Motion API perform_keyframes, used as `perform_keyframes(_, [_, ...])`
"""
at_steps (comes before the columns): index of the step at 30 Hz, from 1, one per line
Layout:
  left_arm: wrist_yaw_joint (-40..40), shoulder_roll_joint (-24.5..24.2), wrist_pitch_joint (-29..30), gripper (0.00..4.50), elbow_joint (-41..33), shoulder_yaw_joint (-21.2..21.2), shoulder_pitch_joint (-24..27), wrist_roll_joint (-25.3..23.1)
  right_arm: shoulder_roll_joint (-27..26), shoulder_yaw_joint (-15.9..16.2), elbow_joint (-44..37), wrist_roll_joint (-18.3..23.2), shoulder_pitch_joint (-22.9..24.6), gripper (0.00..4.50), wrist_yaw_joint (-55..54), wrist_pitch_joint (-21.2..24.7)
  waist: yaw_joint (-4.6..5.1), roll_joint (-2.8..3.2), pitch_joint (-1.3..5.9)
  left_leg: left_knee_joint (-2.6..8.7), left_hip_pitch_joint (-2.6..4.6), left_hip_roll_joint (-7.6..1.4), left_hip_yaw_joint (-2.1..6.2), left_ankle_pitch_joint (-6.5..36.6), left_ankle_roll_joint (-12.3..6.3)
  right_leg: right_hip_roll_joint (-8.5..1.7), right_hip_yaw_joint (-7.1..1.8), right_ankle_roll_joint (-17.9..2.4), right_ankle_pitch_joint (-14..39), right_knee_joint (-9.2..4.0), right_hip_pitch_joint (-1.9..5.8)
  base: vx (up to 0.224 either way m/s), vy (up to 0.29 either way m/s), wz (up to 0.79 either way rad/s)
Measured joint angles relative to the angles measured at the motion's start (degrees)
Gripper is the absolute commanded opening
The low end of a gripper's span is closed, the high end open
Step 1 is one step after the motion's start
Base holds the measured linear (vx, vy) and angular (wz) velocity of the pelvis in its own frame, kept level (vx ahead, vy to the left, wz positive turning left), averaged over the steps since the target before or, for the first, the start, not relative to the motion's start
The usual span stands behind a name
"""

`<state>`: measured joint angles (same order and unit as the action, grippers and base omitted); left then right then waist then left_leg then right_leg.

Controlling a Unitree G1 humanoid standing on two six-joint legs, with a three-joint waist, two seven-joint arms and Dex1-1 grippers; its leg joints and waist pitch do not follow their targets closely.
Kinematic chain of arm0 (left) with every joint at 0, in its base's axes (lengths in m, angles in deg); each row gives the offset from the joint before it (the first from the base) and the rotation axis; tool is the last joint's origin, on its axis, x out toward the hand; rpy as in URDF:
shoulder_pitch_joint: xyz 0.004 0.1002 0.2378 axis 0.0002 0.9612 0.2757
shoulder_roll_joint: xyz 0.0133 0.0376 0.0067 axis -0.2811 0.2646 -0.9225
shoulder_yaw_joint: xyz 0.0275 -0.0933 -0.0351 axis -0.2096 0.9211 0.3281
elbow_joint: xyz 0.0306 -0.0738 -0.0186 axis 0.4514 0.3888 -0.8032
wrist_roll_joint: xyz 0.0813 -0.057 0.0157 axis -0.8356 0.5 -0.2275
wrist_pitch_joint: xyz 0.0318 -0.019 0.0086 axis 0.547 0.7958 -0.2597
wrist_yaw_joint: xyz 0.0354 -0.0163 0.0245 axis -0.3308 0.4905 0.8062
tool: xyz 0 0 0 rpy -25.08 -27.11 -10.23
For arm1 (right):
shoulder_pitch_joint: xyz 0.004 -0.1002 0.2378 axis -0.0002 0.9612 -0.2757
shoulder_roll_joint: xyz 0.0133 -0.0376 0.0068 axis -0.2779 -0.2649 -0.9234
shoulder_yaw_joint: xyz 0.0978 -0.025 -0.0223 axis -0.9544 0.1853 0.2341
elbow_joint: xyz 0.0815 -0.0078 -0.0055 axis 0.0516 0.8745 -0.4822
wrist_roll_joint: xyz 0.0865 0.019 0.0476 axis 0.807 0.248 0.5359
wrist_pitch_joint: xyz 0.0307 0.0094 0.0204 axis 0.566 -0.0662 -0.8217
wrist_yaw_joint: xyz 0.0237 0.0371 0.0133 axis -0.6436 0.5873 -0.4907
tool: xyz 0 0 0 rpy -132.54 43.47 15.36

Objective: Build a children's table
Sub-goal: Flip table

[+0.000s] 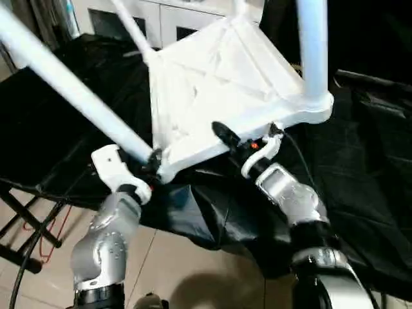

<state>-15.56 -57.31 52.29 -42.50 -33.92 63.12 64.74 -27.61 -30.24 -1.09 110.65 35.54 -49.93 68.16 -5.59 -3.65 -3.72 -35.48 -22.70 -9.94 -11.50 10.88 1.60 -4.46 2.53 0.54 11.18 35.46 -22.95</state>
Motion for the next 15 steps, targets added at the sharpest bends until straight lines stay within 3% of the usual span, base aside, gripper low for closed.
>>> perform_keyframes(5, [0.59,-0.29,0.2,2.13,-1.77,-2.16,1.32,-0.23,-0.05,-2.22,5.27,0.4,-3.08,4.5,-0.01,-2.58,0.46,-1.01,0.0,0.0,0.06,-0.05,0.0,-0.05,0.08,0.03,-0.01,0.03,0.04,0.26,-0.11,0.0,0.0,0.0])
perform_keyframes(10, [1.0,-0.48,0.53,2.13,-3.74,-3.76,2.97,-0.79,-0.07,-4.4,10.36,0.75,-6.04,4.03,0.13,-4.38,0.73,-1.71,0.09,0.0,0.13,-0.07,-0.03,-0.1,0.17,0.04,-0.04,0.02,0.04,0.38,-0.14,0.0,0.0,0.0])
perform_keyframes(15, [1.0,-0.49,0.49,2.13,-4.45,-4.12,3.85,-0.76,0.04,-4.45,12.17,0.48,-6.71,3.49,0.77,-5.08,0.55,-1.86,0.17,0.0,0.14,-0.08,-0.02,-0.14,0.23,0.05,-0.03,0.03,0.04,0.42,-0.14,0.0,0.0,0.0])
